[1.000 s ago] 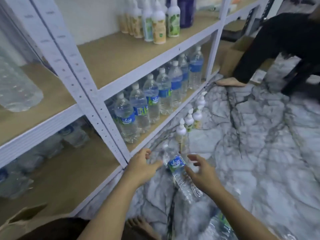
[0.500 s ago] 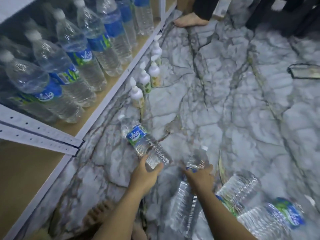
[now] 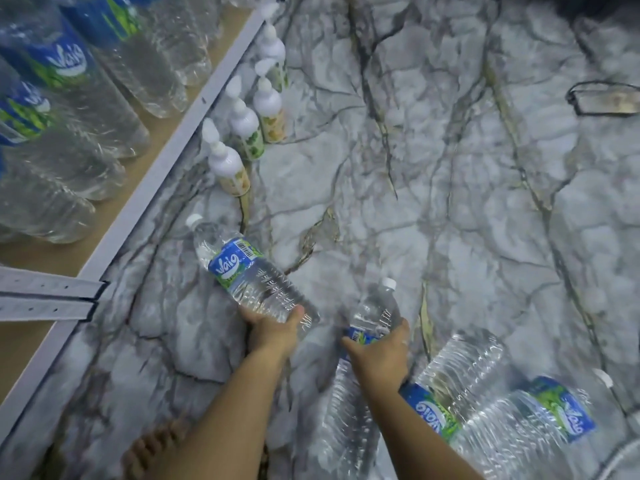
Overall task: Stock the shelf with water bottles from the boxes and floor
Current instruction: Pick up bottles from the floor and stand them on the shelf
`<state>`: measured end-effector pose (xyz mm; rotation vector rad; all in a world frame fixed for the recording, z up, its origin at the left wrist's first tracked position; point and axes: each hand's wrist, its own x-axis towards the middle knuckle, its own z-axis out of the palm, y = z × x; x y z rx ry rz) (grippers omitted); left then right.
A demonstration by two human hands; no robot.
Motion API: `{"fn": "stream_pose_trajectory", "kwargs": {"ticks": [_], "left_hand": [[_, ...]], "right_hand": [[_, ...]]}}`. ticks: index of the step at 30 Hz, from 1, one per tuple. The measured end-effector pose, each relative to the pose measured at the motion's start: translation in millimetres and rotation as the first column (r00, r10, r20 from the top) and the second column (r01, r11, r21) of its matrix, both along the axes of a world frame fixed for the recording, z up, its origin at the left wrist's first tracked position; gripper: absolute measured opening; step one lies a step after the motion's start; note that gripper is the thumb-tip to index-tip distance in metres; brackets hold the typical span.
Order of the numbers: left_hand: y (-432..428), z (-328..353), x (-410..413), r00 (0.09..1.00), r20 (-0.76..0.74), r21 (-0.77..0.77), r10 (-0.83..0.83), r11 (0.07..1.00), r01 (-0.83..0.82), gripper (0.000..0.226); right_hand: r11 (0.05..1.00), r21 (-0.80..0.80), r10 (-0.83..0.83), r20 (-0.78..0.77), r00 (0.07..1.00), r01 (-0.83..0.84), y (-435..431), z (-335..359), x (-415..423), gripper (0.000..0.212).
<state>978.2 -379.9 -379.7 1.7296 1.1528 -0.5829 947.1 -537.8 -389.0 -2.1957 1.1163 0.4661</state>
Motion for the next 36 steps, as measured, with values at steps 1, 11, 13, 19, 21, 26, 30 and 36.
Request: {"fn": "stream_pose_trajectory", "kwargs": {"ticks": [1,11,13,19,21,26,30,36], "left_hand": [[4,-1,0,1.0,-0.008,-0.016,-0.012,1.0,0.012,0.123],[41,-29,-90,0.954,-0.151,-0.097,-0.259,0.964,0.247,0.159],[34,-7,-105,0.917,-0.226,-0.124,-0.328,0.944,0.307,0.161],[10,14,-108,0.964,-0.19,0.008,-0.184,0.982,0.189,0.113],[8,11,-109,0.973,-0.165,0.017,-0.162,0.986,0.167,0.118],[20,8,-101,0.986,-0.124,0.044,-0.115,0.992,0.121,0.102],[29,2,-99,0.99,-0.102,0.017,-0.101,0.995,0.103,0.089],[33,2,-105,0.992,-0.07,0.086,-0.108,0.99,0.114,0.072]], "right_hand": [[1.0,0.004,0.001,0.007,1.0,-0.001,0,1,0,0.119],[0.994,0.095,0.04,0.091,0.995,-0.049,4,13,-2,0.13],[0.992,0.125,-0.023,0.099,0.995,0.011,15,13,-23,0.138],[0.991,0.092,-0.102,0.025,0.994,0.1,29,6,-71,0.08],[0.993,0.068,-0.095,0.027,0.995,0.093,30,4,-70,0.08],[0.994,-0.107,0.035,0.037,0.999,-0.03,48,-3,-70,0.091],[0.988,-0.139,0.073,0.019,0.997,-0.07,54,-7,-69,0.104],[0.989,-0.121,0.087,-0.002,0.996,-0.087,49,-6,-70,0.102]]}}
